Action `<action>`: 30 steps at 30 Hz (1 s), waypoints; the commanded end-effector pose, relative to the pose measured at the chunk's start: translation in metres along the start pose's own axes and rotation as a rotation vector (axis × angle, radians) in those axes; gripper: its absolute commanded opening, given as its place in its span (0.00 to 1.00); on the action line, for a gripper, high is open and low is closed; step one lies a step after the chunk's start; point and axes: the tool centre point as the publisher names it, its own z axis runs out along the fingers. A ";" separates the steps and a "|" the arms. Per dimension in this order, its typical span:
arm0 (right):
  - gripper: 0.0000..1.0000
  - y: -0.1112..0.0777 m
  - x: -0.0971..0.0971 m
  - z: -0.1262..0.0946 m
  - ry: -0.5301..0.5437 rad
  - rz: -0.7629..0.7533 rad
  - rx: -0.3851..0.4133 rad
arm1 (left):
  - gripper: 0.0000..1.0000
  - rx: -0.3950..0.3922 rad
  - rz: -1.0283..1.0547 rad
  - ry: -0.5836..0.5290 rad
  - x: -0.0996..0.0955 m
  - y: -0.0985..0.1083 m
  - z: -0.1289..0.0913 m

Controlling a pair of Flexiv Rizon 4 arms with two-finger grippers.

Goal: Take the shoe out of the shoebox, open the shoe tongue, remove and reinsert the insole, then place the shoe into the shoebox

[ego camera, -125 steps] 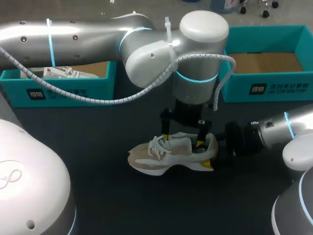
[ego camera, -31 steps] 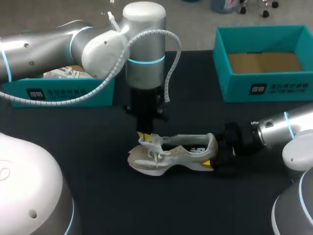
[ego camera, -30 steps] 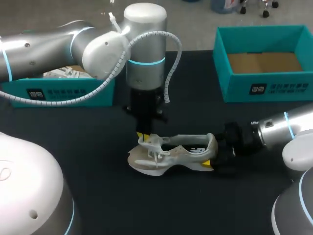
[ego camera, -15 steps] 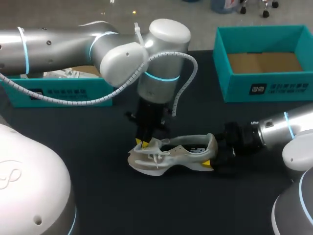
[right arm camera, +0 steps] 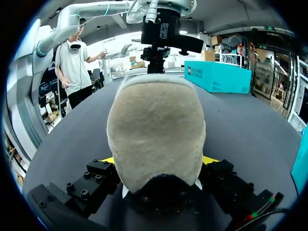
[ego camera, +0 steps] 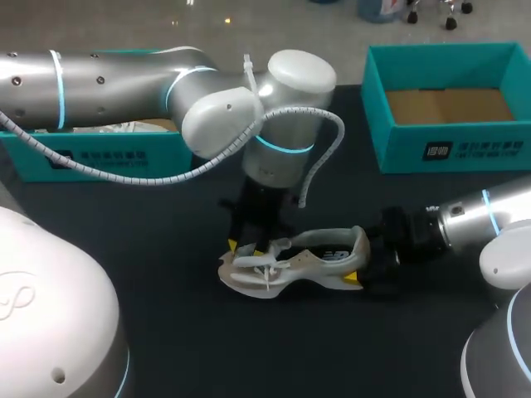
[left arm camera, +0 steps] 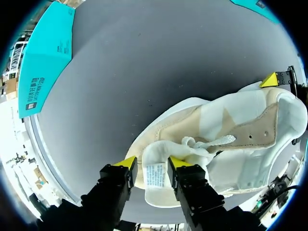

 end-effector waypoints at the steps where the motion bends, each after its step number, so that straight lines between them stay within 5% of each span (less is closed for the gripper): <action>1: 0.00 0.001 0.001 0.002 -0.001 0.001 0.003 | 1.00 0.047 -0.001 0.023 -0.007 0.014 -0.012; 21: 0.00 0.001 0.001 0.002 -0.001 0.001 0.003 | 1.00 0.261 0.076 0.145 0.006 0.024 -0.094; 27: 0.00 0.001 0.001 0.002 -0.001 0.001 0.003 | 1.00 0.280 0.362 0.161 0.015 0.010 -0.113; 30: 0.00 0.001 0.001 0.002 -0.001 0.001 0.003 | 1.00 0.261 0.756 0.097 0.024 0.003 -0.122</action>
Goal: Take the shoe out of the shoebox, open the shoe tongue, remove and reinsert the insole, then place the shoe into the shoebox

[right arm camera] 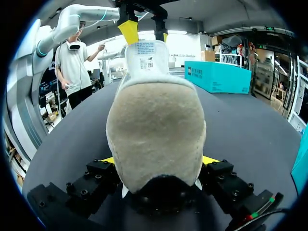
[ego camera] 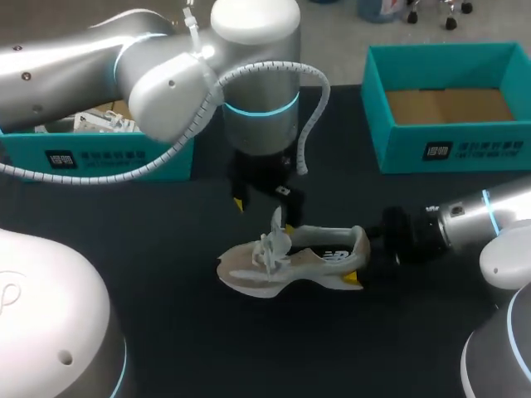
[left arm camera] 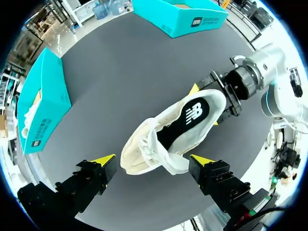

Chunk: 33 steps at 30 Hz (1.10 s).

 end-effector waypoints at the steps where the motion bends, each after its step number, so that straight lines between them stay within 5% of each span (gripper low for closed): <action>1: 0.00 0.001 0.000 0.002 -0.002 0.001 0.005 | 1.00 -0.070 0.635 0.001 0.010 -0.013 -0.008; 3: 0.00 0.001 0.000 0.002 -0.002 0.001 0.005 | 1.00 -0.021 0.896 -0.018 0.018 -0.009 -0.015; 14: 0.00 0.001 0.000 0.002 -0.002 0.001 0.005 | 1.00 -0.021 0.896 -0.018 0.018 -0.009 -0.015; 17: 0.00 0.001 0.000 0.002 -0.002 0.001 0.005 | 1.00 0.063 0.935 -0.007 0.028 -0.012 -0.027; 24: 0.00 0.001 0.000 0.002 -0.002 0.001 0.005 | 1.00 0.077 1.049 -0.050 0.050 -0.028 -0.037; 25: 0.00 0.001 0.000 0.002 -0.002 0.001 0.005 | 0.81 0.094 1.049 -0.050 0.053 -0.032 -0.033; 27: 0.00 0.001 0.000 0.002 -0.002 0.001 0.005 | 0.00 0.104 1.056 -0.022 0.056 -0.041 -0.022; 33: 0.00 0.001 0.000 0.002 -0.002 0.001 0.005 | 0.00 0.128 1.029 0.026 0.064 -0.055 0.007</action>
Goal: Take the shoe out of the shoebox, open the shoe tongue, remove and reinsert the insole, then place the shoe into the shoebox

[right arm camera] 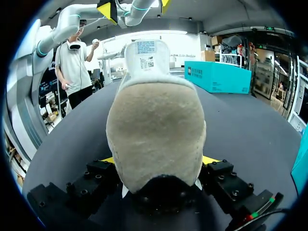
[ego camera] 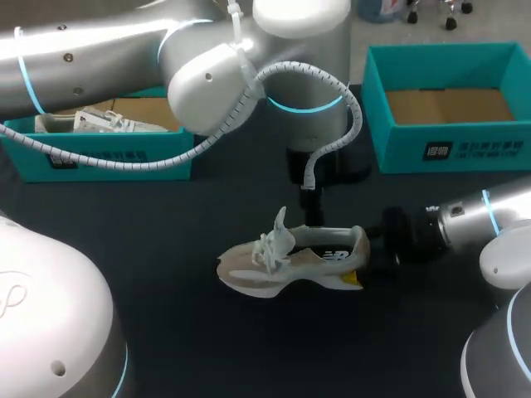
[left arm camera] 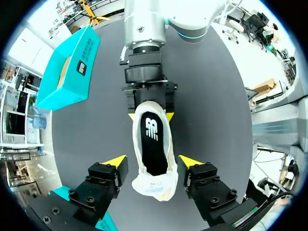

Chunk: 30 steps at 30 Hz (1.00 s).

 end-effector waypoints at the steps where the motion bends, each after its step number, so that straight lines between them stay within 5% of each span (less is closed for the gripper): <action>1: 0.00 0.001 0.000 0.002 -0.002 0.001 0.005 | 0.00 0.032 -0.017 0.024 -0.007 -0.002 0.033; 8: 0.00 0.001 0.000 0.002 -0.002 0.001 0.005 | 0.00 -0.019 -0.022 0.067 0.000 -0.010 0.054; 22: 0.00 0.001 0.000 0.002 -0.002 0.001 0.005 | 0.00 -0.019 -0.022 0.067 0.000 -0.010 0.054; 30: 0.00 0.001 0.000 0.002 -0.002 0.001 0.005 | 0.00 0.075 -0.012 0.267 0.004 -0.012 0.094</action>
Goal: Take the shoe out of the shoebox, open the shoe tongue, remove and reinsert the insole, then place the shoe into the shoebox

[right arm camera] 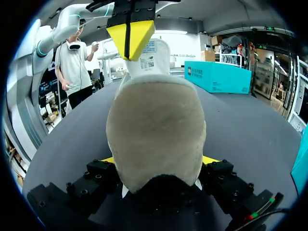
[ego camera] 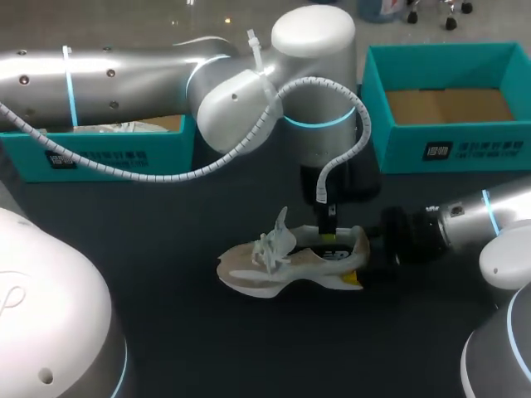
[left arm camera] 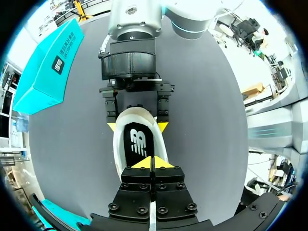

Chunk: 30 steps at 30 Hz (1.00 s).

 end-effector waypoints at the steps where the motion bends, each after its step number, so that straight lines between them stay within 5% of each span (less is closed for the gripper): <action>1: 0.00 0.001 0.000 0.002 -0.002 0.001 0.005 | 0.00 0.039 -0.001 0.079 -0.011 0.003 0.028; 27: 0.00 0.001 0.000 0.002 -0.002 0.001 0.005 | 0.01 -0.023 0.002 0.163 0.002 0.016 0.068; 30: 0.00 0.001 0.000 0.002 -0.002 0.001 0.005 | 0.25 -0.026 0.001 0.167 0.002 0.017 0.071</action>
